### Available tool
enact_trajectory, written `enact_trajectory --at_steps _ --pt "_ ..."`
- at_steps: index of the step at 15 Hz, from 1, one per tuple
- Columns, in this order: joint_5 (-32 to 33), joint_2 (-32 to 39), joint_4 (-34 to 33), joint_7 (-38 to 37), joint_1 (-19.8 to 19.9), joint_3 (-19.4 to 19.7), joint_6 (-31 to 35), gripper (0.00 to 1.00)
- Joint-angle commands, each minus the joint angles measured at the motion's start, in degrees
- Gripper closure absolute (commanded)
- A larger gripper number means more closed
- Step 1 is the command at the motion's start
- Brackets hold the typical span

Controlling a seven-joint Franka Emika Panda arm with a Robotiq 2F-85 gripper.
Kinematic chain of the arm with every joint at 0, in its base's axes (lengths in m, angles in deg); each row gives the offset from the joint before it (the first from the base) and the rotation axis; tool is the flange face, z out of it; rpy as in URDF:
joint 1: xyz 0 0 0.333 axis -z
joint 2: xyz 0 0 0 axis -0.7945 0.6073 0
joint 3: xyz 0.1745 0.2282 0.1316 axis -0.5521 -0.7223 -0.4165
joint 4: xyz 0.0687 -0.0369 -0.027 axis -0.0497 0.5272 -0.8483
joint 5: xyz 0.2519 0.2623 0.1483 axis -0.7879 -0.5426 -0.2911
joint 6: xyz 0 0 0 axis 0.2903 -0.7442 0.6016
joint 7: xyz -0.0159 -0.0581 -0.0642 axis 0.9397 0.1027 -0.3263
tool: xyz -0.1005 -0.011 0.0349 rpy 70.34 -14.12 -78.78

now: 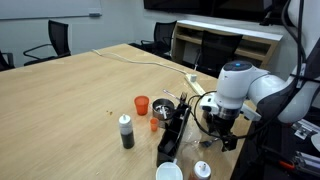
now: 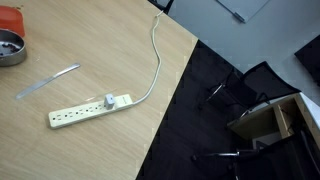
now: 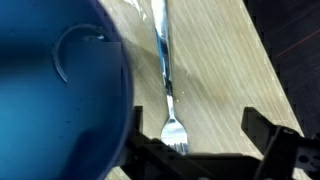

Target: Put the fork in the black rack

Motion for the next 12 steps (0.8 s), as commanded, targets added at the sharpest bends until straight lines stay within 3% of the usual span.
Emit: enact_trajectory --at_steps 1,11,12 --pt "0.87 1.67 -0.53 1.0 2.22 -1.6 1.91 0.0" --pt "1.47 3.58 -1.79 2.44 2.37 -2.54 1.2 0.02" --pt "1.5 3.54 -1.79 2.62 2.39 -2.52 1.16 0.06"
